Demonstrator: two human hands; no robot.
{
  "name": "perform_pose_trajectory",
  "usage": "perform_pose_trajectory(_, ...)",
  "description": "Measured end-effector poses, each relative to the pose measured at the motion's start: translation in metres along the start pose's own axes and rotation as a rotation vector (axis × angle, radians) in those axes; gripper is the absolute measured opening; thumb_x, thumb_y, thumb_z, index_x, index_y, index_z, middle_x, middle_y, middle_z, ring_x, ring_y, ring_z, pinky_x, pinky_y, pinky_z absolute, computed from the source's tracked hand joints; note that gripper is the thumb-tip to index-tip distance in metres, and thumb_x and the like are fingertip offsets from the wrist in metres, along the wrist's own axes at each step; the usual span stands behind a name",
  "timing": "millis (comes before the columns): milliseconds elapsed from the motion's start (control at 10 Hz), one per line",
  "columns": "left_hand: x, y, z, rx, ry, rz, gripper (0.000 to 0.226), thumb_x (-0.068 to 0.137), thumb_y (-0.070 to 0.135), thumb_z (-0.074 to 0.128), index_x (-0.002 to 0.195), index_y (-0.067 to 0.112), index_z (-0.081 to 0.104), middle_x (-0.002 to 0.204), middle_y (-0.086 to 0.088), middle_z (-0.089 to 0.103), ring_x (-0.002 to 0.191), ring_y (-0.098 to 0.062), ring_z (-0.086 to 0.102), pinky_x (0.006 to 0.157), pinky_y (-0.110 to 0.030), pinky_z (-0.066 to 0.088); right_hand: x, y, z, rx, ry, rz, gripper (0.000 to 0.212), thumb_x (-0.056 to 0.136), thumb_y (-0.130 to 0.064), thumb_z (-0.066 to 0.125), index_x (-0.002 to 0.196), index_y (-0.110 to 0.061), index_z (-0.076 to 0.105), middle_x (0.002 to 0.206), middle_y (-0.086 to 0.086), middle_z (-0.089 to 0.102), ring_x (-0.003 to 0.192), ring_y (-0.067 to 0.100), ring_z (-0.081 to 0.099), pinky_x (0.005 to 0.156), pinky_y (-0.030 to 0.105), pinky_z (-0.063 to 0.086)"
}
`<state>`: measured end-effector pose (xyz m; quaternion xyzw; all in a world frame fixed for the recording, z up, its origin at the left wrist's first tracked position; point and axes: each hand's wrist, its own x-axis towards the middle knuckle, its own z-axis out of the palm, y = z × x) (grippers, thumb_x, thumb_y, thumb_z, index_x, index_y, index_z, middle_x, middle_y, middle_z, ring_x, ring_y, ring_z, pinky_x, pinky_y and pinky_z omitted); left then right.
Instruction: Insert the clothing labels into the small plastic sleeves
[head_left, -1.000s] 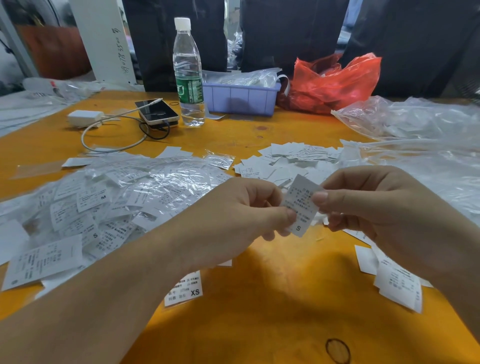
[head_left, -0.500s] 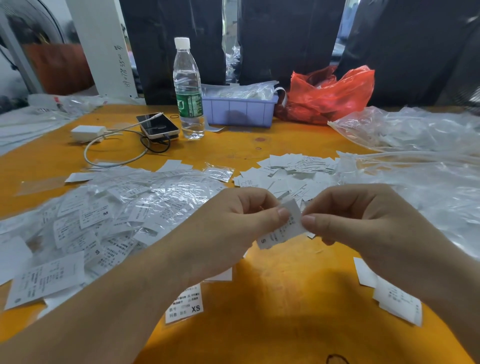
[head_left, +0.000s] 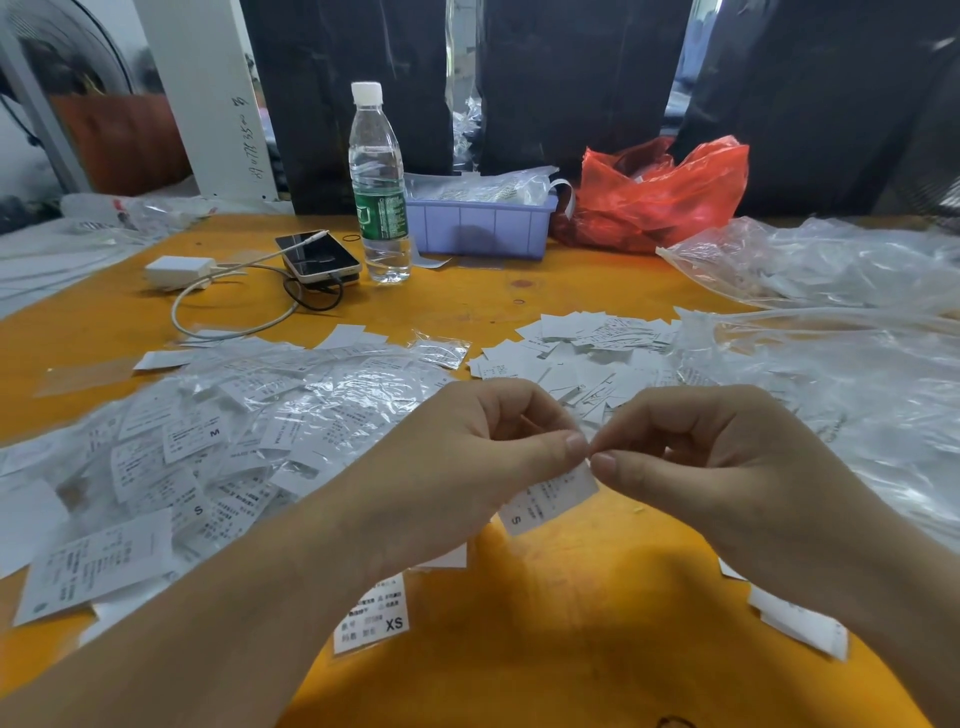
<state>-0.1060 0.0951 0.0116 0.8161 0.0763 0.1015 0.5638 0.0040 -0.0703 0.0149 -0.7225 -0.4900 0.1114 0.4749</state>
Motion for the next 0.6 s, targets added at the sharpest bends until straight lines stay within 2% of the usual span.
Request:
perform_pose_trajectory(100,0.0,0.001,-0.001,0.004,0.036,-0.011,0.015,0.083,0.043,0.065,0.08,0.029,0.071,0.072,0.012,0.069,0.068,0.004,0.063,0.057,-0.007,0.043,0.001,0.002,-0.002,-0.013,-0.006,-0.003,0.006,0.084,-0.028,0.074,0.078,-0.03,0.075,0.072,0.003,0.069,0.072,0.026,0.062,0.065,0.041,0.048)
perform_pose_trajectory(200,0.0,0.001,-0.004,0.071,0.057,-0.047,0.011,0.088,0.034,0.066,0.079,0.032,0.07,0.073,0.013,0.07,0.068,0.003,0.064,0.056,-0.01,0.046,0.001,-0.001,-0.005,-0.011,-0.003,0.001,0.006,0.082,-0.026,0.071,0.08,-0.031,0.074,0.073,0.001,0.07,0.072,0.022,0.063,0.067,0.039,0.05)
perform_pose_trajectory(300,0.002,0.002,-0.015,0.21,0.106,-0.086,0.004,0.086,0.033,0.069,0.082,0.035,0.069,0.079,0.011,0.072,0.074,-0.005,0.067,0.066,-0.025,0.055,0.0,-0.003,-0.009,0.006,0.061,-0.007,0.006,0.077,-0.031,0.071,0.082,-0.032,0.074,0.074,0.003,0.07,0.071,0.027,0.064,0.071,0.051,0.054)
perform_pose_trajectory(400,0.001,0.004,-0.034,0.416,0.15,-0.151,0.007,0.084,0.036,0.069,0.084,0.042,0.065,0.078,0.016,0.07,0.068,0.0,0.066,0.054,-0.02,0.051,0.0,-0.005,-0.013,-0.006,0.067,-0.022,0.005,0.077,-0.032,0.072,0.082,-0.033,0.074,0.073,0.003,0.07,0.07,0.026,0.064,0.072,0.054,0.055)
perform_pose_trajectory(500,0.0,0.001,-0.045,0.685,0.211,-0.218,0.006,0.084,0.036,0.065,0.085,0.04,0.061,0.08,0.015,0.065,0.068,-0.001,0.062,0.054,-0.017,0.043,-0.004,-0.013,-0.018,-0.015,0.084,-0.098,0.013,0.076,-0.043,0.075,0.086,-0.035,0.074,0.075,0.0,0.072,0.069,0.021,0.066,0.068,0.047,0.058)
perform_pose_trajectory(600,0.0,-0.001,-0.044,0.892,0.343,-0.167,0.009,0.086,0.04,0.062,0.094,0.04,0.057,0.1,0.02,0.057,0.088,-0.002,0.055,0.068,-0.022,0.043,-0.004,-0.02,-0.036,0.056,0.226,-0.189,0.012,0.077,-0.033,0.073,0.089,-0.033,0.075,0.076,-0.002,0.072,0.066,0.014,0.067,0.062,0.023,0.057)
